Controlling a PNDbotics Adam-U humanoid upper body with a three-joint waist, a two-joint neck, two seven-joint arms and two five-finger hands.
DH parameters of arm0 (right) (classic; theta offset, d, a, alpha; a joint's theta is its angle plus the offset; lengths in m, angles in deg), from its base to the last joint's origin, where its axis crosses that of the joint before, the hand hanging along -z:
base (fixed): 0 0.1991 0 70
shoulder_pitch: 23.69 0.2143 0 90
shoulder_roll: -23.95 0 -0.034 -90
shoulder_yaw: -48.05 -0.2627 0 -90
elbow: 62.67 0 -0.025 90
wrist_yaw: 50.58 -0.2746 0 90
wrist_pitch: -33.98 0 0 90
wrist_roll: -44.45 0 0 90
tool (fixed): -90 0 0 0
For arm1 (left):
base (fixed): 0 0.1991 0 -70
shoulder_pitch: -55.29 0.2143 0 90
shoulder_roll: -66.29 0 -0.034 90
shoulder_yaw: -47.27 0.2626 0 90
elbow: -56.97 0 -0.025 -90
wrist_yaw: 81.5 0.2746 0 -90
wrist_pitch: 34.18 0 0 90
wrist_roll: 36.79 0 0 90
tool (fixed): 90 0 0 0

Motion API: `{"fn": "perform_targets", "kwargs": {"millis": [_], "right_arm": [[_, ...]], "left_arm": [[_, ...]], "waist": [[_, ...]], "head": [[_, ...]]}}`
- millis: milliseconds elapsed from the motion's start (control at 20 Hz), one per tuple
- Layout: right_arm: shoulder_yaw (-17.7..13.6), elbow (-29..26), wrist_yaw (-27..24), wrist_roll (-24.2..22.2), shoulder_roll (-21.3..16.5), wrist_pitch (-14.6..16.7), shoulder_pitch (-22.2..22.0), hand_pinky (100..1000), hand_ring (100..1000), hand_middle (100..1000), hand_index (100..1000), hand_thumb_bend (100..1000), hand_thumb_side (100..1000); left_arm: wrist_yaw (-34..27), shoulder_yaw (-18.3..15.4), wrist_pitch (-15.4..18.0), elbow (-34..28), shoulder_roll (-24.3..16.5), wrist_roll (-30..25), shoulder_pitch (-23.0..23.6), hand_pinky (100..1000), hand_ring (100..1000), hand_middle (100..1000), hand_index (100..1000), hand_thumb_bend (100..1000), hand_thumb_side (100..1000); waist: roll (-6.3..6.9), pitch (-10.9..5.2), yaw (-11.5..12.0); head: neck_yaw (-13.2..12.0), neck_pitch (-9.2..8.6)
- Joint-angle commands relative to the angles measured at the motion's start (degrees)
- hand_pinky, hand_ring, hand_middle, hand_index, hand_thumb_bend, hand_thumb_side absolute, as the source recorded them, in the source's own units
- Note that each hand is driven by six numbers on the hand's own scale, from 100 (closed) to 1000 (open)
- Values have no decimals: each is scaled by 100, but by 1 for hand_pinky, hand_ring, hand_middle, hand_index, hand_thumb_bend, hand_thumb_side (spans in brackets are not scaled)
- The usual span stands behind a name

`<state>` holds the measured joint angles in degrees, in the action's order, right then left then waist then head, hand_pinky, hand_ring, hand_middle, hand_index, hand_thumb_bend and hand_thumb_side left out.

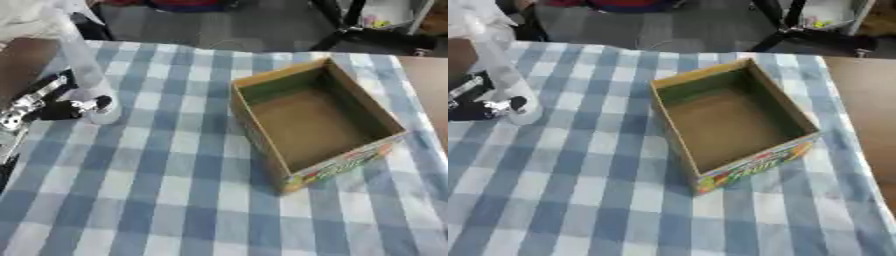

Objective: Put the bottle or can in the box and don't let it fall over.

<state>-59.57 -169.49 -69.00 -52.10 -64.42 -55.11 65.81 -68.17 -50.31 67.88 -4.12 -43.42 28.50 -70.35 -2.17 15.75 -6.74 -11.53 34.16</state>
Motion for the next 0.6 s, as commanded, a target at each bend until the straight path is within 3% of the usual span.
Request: {"fn": "perform_targets", "kwargs": {"millis": [50,600], "right_arm": [[-53,-37,47,-8,-85,-20,14,833,973,1000,1000,100,751],[-55,-31,62,-11,-81,-36,17,833,972,1000,1000,100,749]], "left_arm": [[2,-29,-23,-61,-139,33,-62,1000,894,959,981,469,553],[-118,-35,-228,-87,-124,246,-105,1000,873,928,892,387,437]], "waist": [[15,-70,-6],[18,-73,-15]], "head": [[-20,-61],[-33,-61]]}}
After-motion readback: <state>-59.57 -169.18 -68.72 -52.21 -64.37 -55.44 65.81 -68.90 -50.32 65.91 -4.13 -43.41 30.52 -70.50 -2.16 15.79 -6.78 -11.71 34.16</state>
